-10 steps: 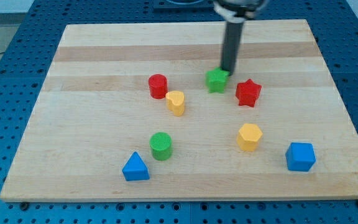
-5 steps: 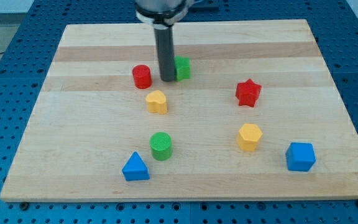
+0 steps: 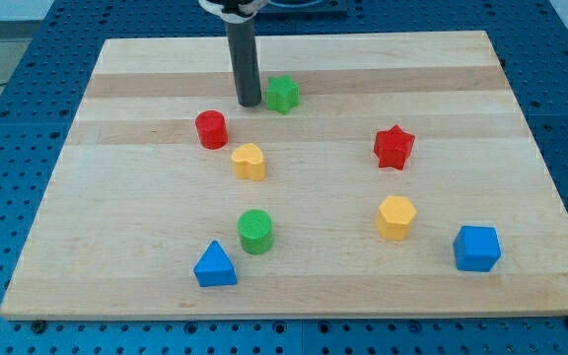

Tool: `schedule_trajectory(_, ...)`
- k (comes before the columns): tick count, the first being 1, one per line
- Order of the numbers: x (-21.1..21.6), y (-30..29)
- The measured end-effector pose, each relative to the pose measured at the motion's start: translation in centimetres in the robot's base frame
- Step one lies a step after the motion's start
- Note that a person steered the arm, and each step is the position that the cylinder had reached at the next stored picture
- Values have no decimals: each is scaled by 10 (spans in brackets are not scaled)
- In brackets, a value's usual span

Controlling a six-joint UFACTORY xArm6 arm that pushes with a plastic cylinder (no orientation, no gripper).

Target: Move green star to the top left

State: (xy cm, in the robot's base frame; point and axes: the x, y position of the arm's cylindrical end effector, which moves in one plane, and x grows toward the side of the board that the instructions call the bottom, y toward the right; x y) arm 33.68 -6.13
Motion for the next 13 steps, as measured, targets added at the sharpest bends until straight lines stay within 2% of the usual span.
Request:
schedule_trajectory(4,0,128)
schedule_trajectory(5,-48,116)
schedule_trajectory(6,-78,116)
schedule_trajectory(7,-95,179)
schedule_trajectory(8,-112,136)
schedule_trajectory(10,-110,-77)
schedule_trajectory(11,-100,-68)
schedule_trajectory(12,-73,-110)
schedule_trajectory(13,-77,-144)
